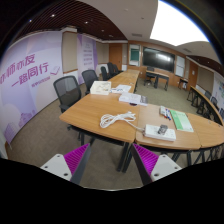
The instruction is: Unplug charger
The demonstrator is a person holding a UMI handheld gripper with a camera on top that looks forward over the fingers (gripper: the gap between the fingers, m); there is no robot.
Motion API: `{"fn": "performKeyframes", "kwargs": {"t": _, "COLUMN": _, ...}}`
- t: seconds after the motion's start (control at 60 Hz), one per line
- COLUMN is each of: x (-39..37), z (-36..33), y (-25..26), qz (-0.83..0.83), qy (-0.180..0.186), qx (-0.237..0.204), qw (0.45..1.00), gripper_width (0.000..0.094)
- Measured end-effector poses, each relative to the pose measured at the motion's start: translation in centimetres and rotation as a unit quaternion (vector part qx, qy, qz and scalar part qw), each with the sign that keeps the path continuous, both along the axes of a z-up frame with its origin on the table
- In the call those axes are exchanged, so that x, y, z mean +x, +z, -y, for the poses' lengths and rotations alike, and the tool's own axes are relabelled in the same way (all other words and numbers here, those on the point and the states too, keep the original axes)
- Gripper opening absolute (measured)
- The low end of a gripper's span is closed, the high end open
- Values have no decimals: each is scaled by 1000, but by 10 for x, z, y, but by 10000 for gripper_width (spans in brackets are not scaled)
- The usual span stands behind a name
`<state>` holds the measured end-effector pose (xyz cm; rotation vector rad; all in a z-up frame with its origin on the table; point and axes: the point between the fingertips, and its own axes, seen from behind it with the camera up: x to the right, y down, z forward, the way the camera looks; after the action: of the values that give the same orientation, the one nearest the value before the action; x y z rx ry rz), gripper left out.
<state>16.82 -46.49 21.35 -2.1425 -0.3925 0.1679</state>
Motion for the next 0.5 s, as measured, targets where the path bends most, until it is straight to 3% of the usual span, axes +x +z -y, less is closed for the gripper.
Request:
{"fn": "performKeyframes", "kwargs": {"t": 0.083, "x": 51, "z": -21, "y": -45, "qz": 15, "qy": -32, "qx": -6, "qw": 999, "gripper_width": 856}}
{"fn": "performKeyframes", "kwargs": {"t": 0.283, "x": 170, "z": -99, "y": -93, "qz": 41, "qy": -131, "qx": 14, "qw": 990, "gripper_width": 856}}
{"fn": "performKeyframes", "kwargs": {"t": 0.5, "x": 227, "z": -226, "y": -126, "qz": 18, "qy": -186, "qx": 38, "qw": 982, "gripper_width": 852}}
